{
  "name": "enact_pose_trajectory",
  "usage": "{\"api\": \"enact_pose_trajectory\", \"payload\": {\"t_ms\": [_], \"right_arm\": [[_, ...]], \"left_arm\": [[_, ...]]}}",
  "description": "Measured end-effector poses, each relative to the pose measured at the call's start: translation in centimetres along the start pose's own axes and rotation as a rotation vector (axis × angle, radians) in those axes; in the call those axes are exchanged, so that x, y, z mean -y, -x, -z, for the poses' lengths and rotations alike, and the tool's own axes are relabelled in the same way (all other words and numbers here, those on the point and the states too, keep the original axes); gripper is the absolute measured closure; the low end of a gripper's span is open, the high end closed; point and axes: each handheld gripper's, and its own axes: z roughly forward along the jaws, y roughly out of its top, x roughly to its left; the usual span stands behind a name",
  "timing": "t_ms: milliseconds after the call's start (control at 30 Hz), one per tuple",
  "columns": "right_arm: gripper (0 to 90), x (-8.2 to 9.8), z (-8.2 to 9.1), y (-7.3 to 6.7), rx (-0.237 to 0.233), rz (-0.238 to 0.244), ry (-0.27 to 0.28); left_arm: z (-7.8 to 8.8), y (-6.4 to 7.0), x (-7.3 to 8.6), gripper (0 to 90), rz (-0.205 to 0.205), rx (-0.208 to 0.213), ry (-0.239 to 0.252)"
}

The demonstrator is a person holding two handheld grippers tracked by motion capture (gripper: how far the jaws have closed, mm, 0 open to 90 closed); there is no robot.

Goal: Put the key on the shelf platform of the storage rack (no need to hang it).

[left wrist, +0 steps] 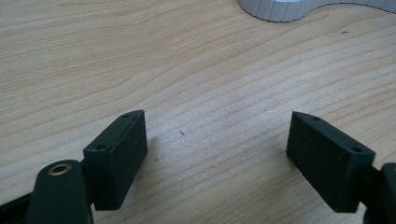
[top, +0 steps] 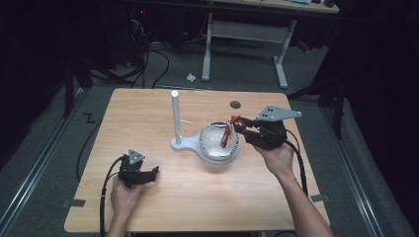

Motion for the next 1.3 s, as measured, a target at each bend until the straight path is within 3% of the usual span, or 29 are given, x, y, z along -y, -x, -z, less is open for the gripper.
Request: {"api": "enact_pose_trajectory", "payload": {"t_ms": [367,1067,1300], "right_arm": [[67.8,0.9,-3.1,-0.5,-0.012,0.011,-0.06],[67.8,3.0,-7.1,-0.5,-0.047,-0.026,-0.116],[67.7,4.2,-8.5,-0.1,-0.052,-0.044,-0.169]], "left_arm": [[0.0,0.0,0.0,20.8,0.0,0.0,0.0],[0.0,0.0,0.0,20.8,0.0,0.0,0.0],[0.0,0.0,0.0,20.8,0.0,0.0,0.0]]}}
